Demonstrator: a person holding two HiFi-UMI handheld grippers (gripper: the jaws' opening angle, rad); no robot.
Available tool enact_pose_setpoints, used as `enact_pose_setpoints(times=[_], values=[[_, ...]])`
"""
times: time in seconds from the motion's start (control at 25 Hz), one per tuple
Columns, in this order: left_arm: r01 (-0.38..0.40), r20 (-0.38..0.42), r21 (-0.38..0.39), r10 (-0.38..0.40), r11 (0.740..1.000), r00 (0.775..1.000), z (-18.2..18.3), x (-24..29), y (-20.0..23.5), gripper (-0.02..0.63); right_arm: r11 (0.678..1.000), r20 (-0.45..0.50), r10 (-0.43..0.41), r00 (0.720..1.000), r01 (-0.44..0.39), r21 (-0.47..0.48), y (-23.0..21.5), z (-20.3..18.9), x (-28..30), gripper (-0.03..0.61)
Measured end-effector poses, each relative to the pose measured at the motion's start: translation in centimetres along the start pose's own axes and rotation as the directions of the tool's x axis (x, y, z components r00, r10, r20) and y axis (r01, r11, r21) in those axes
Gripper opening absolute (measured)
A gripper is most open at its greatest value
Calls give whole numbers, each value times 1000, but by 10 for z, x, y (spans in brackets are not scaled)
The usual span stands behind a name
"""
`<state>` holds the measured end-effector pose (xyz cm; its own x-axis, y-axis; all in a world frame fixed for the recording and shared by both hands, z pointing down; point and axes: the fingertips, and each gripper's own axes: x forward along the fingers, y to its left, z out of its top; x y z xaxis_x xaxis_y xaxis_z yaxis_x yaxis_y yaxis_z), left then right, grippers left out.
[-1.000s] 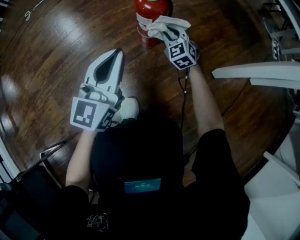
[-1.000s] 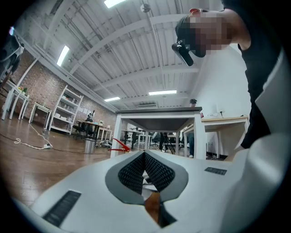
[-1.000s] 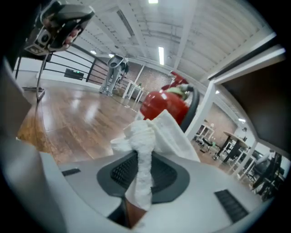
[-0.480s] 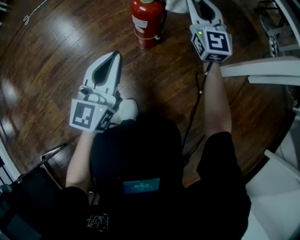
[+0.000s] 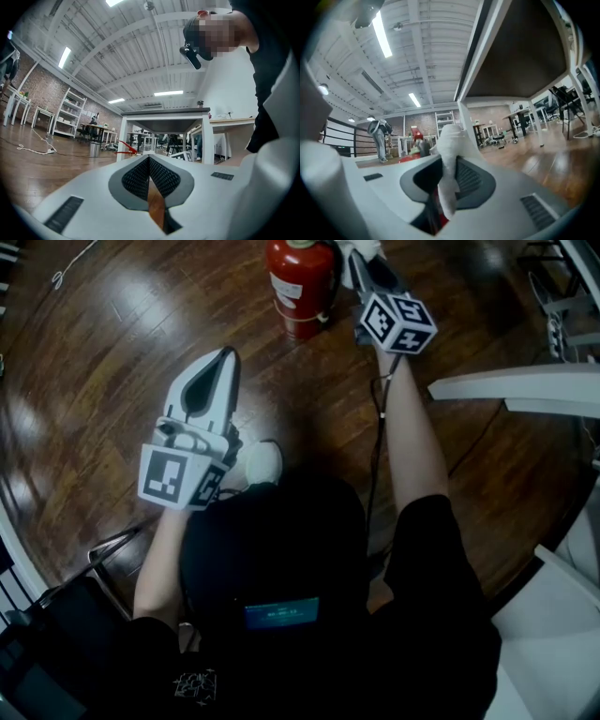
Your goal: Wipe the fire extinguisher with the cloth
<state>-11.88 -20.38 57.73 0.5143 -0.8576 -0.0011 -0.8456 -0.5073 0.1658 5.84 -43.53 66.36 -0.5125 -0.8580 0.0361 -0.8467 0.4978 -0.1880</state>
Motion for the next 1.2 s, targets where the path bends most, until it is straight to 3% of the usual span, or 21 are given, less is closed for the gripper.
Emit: enact_pose_setpoints(times=[0.2, 0.44, 0.64, 0.76, 0.88, 1.04, 1.2], values=[[14, 4, -10, -14, 1000, 1000, -1, 3, 2, 3, 992, -118, 50, 992, -35, 122, -10, -66, 9, 92], [-10, -3, -21, 10, 1000, 1000, -6, 3, 11, 2, 962, -255, 114, 960, -42, 269, -19, -133, 0, 92], [-4, 0, -23, 4, 1000, 1000, -5, 3, 9, 2, 908, -227, 150, 962, -43, 417, -23, -150, -22, 92], [-8, 3, -24, 8, 1000, 1000, -4, 1, 8, 2, 882, -164, 194, 967, -98, 461, -10, -138, -33, 92], [-2, 8, -20, 3, 1000, 1000, -2, 2, 3, 2, 870, -56, 222, 974, -171, 462, 5, -100, -39, 92], [4, 11, -17, -4, 1000, 1000, -1, 1, -3, 2, 885, 91, 274, 957, -288, 365, 24, -22, -44, 92], [4, 14, -13, -4, 1000, 1000, 2, 1, -6, 3, 918, 182, 268, 946, -308, 250, 31, 54, -54, 92]])
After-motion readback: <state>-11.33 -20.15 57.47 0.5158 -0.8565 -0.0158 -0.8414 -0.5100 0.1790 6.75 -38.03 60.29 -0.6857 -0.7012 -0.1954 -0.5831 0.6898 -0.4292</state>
